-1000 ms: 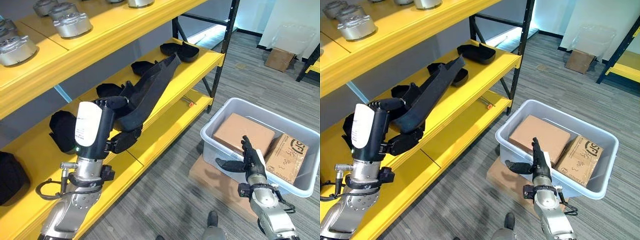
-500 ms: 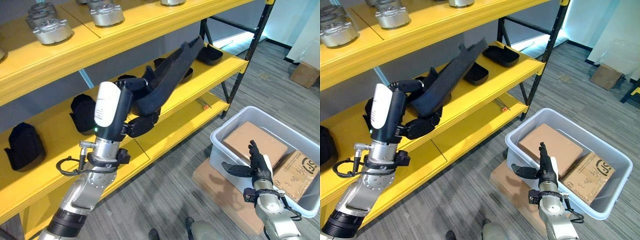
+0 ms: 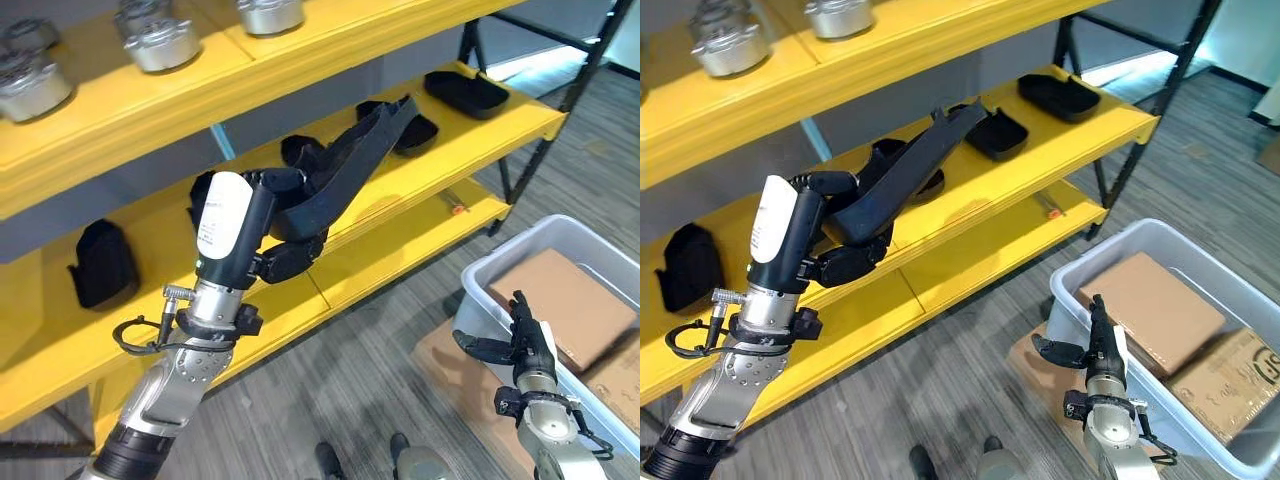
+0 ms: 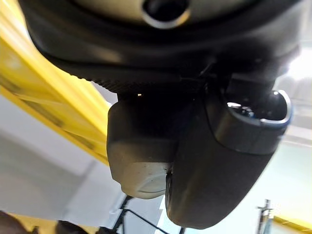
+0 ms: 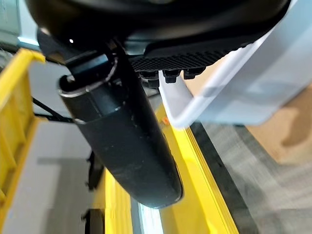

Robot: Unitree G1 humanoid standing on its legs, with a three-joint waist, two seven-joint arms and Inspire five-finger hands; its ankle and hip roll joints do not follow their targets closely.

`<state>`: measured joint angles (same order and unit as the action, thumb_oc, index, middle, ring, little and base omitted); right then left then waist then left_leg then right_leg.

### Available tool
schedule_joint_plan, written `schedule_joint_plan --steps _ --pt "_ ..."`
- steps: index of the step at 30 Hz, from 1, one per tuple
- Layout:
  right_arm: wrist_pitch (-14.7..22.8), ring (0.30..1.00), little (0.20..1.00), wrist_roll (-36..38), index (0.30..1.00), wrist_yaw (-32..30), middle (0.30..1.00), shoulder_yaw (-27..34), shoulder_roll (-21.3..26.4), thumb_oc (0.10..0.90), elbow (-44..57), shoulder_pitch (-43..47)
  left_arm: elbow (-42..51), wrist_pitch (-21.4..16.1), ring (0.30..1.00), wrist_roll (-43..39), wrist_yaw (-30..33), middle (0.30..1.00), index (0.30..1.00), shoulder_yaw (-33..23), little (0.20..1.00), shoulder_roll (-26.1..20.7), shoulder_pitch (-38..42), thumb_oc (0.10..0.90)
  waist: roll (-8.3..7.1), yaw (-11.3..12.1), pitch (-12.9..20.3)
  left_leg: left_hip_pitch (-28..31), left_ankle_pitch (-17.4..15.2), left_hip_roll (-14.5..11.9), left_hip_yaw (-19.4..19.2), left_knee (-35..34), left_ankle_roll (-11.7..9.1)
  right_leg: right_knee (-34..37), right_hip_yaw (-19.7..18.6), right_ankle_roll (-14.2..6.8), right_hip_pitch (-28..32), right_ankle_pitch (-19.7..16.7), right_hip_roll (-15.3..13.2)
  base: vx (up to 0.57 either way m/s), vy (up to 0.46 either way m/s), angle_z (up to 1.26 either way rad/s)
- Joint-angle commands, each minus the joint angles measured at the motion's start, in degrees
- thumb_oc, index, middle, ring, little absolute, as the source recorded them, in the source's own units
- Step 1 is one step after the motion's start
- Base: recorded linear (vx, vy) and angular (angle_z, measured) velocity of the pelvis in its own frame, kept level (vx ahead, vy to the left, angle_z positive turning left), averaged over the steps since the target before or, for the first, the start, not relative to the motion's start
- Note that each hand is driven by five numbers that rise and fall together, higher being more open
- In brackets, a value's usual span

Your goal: Move parts from the plastic box to the shelf.

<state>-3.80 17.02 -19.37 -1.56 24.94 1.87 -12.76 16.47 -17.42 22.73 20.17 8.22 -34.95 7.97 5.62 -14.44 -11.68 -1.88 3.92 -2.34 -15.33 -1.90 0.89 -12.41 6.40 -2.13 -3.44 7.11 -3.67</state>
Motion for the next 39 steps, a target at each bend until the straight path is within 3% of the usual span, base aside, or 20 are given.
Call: schedule_joint_plan --steps 1,2,3,4,5,6,8,11,15,19,22,29,39 --pt "7.8 1.000 1.000 0.5 1.000 -1.2 1.000 2.5 2.3 0.900 5.2 4.2 5.1 -0.5 0.300 -0.2 8.3 0.300 0.300 -4.3 0.300 -1.2 8.5 0.400 -3.60 -2.7 1.5 2.0 -6.4 -4.3 0.3 7.3 -1.4 -5.9 -5.0 -0.8 -1.2 3.1 3.8 -0.01 0.250 -0.08" --pt "8.2 1.000 1.000 0.7 1.000 -0.9 1.000 2.6 2.6 0.900 5.0 4.2 4.8 0.0 0.300 0.1 9.6 0.300 0.300 -4.2 0.300 -1.4 8.8 0.400 -3.90 -2.7 1.4 1.7 -5.7 -5.7 1.3 7.6 -1.9 -6.8 -5.2 -0.6 -1.7 3.2 3.3 0.04 0.434 -0.23" --pt "9.1 1.000 1.000 0.9 1.000 0.0 1.000 2.5 3.9 0.900 4.2 4.9 4.2 1.2 0.300 0.3 11.6 0.300 0.300 -4.2 0.300 -1.7 8.9 0.400 -4.22 -2.8 1.3 2.2 -0.7 -11.5 4.7 7.8 -4.0 -9.5 -6.0 -0.1 -2.8 4.7 1.5 0.05 0.471 -0.23" --pt "9.3 1.000 1.000 0.9 1.000 0.0 1.000 2.5 4.3 0.900 4.0 5.3 4.0 1.3 0.300 0.4 12.0 0.300 0.300 -4.2 0.300 -1.6 8.9 0.400 -4.08 -2.9 1.3 2.5 0.8 -13.0 5.2 7.6 -4.5 -9.9 -6.2 -0.1 -3.0 4.9 0.9 0.08 0.527 -0.37" --pt "9.6 1.000 1.000 1.2 1.000 -0.1 1.000 2.7 4.8 0.900 3.6 5.6 3.7 1.2 0.300 0.6 12.7 0.300 0.300 -4.2 0.300 -1.5 8.8 0.400 -3.77 -3.3 1.3 3.0 2.9 -14.9 5.3 7.0 -5.3 -10.6 -6.4 -0.2 -3.3 5.3 0.1 0.13 0.661 -0.32" --pt "9.8 1.000 1.000 1.3 1.000 0.4 1.000 3.9 5.9 0.900 3.3 5.9 2.8 1.9 0.300 0.6 13.6 0.300 0.300 -3.7 0.300 -1.2 9.2 0.400 -2.14 -5.1 1.3 5.3 4.2 -17.3 2.5 4.3 -6.6 -12.8 -5.7 -0.8 -4.5 6.2 -2.0 0.12 0.600 -0.26" --pt "9.6 1.000 1.000 1.1 1.000 0.3 1.000 4.5 6.0 0.900 3.1 5.9 2.6 1.9 0.300 0.8 13.7 0.300 0.300 -3.7 0.300 -0.7 9.3 0.400 -1.65 -5.4 1.3 5.4 5.0 -17.5 1.9 3.8 -7.2 -13.1 -6.0 -1.0 -4.6 6.3 -2.7 0.09 0.445 0.16" --pt "10.2 1.000 1.000 0.2 1.000 -0.4 1.000 5.5 5.4 0.900 1.7 6.1 2.2 2.9 0.300 1.2 13.9 0.300 0.300 -3.4 0.300 -0.6 10.0 0.400 -0.37 -5.6 1.2 4.7 4.0 -16.0 0.9 4.1 -7.3 -12.7 -6.0 -1.9 -4.2 6.0 -4.3 0.15 0.414 0.58" --pt "10.1 1.000 1.000 -5.0 1.000 -0.3 1.000 7.1 3.9 0.900 0.9 6.1 3.0 4.9 0.300 1.1 13.3 0.300 0.300 -4.1 0.300 -0.8 10.6 0.400 0.38 -5.0 2.2 4.5 -0.5 -11.6 0.2 4.3 -6.6 -6.9 -5.5 -4.7 -1.6 2.5 -6.6 0.16 0.251 0.52" --pt "8.2 1.000 1.000 -5.8 1.000 0.5 1.000 6.0 3.0 0.900 2.1 6.4 3.1 6.0 0.300 2.0 13.3 0.300 0.300 -5.0 0.300 -1.4 10.7 0.400 0.25 -4.1 3.0 5.6 -3.4 -8.8 -0.6 3.2 -5.7 -2.8 -4.6 -6.6 0.2 -0.1 -8.2 0.15 0.137 0.27" --pt "7.1 1.000 1.000 -6.2 1.000 1.4 1.000 5.4 1.7 0.900 2.8 6.2 3.5 6.3 0.300 4.1 13.9 0.300 0.300 -6.0 0.300 -2.3 10.2 0.400 -0.85 -3.2 3.8 6.3 -4.2 -7.5 -1.3 2.4 -5.2 0.8 -3.6 -7.9 1.6 -2.5 -9.3 0.12 0.043 0.15" --pt "5.2 1.000 1.000 -5.2 1.000 2.0 1.000 4.7 0.7 0.900 3.7 6.4 4.7 4.9 0.300 7.0 16.2 0.300 0.300 -8.3 0.300 -3.2 6.9 0.400 -2.81 -0.8 4.7 7.0 -4.7 -6.8 -1.9 1.2 -4.9 5.9 -1.1 -9.3 3.5 -5.9 -10.7 0.04 -0.051 -0.01" --pt "2.8 1.000 1.000 -3.9 1.000 5.3 1.000 3.7 2.2 0.900 4.8 5.9 5.5 3.8 0.300 7.3 16.7 0.300 0.300 -12.1 0.300 -2.2 0.0 0.400 -3.97 1.9 4.7 6.9 -4.1 -7.9 -0.5 0.5 -5.9 7.8 0.8 -9.2 5.2 -5.6 -10.5 0.01 -0.032 0.06"
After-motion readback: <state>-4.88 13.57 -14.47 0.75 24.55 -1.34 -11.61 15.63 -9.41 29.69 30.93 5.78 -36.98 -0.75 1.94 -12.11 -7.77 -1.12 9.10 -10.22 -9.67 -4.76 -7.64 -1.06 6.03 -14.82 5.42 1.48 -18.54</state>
